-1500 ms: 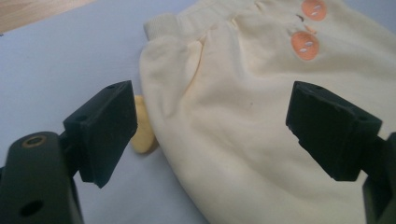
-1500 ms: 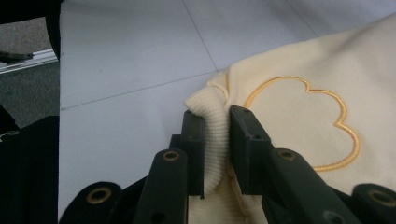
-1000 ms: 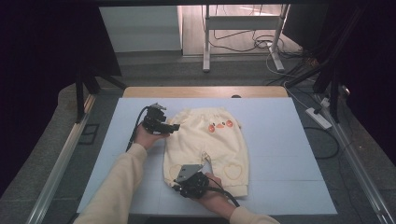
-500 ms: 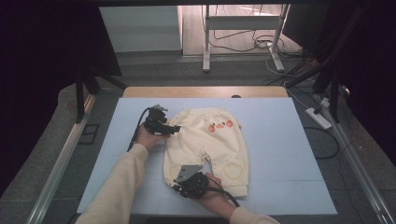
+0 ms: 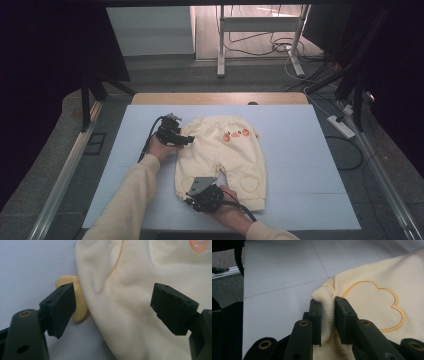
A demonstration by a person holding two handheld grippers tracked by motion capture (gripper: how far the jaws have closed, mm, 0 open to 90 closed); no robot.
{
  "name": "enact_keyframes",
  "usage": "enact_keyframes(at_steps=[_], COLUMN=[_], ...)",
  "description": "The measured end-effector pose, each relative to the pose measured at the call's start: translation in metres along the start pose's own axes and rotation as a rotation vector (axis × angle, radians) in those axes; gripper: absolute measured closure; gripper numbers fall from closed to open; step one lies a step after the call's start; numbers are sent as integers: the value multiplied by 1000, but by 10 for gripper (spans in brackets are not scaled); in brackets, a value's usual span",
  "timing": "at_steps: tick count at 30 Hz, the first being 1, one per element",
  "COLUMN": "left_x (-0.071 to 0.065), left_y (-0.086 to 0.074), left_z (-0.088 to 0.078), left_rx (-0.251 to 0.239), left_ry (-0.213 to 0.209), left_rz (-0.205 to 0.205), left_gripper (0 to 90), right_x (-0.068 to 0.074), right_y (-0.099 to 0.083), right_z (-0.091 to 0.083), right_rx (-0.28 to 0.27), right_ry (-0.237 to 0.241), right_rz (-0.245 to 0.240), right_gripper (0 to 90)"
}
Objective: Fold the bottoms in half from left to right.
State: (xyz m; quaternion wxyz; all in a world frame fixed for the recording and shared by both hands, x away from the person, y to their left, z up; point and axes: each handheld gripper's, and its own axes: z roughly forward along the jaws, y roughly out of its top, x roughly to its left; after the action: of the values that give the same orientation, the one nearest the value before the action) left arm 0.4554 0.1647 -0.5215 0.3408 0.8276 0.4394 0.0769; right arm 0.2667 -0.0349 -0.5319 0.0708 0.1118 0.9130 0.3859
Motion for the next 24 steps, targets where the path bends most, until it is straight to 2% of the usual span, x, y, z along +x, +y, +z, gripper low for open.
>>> enact_keyframes(at_steps=[17,20,24], left_x=[0,1,4], left_y=[-2,-2,-3], left_z=[9,9,6], left_rx=[32,36,38], left_ry=[7,18,15], left_rz=[-1,1,-5], left_gripper=[226,312,529], right_x=[0,1,1], right_y=[0,0,-1], right_z=[0,0,0], right_rx=[2,-2,-4], right_ry=[-2,-3,-4], right_rz=[1,1,0], right_gripper=[756,756,756])
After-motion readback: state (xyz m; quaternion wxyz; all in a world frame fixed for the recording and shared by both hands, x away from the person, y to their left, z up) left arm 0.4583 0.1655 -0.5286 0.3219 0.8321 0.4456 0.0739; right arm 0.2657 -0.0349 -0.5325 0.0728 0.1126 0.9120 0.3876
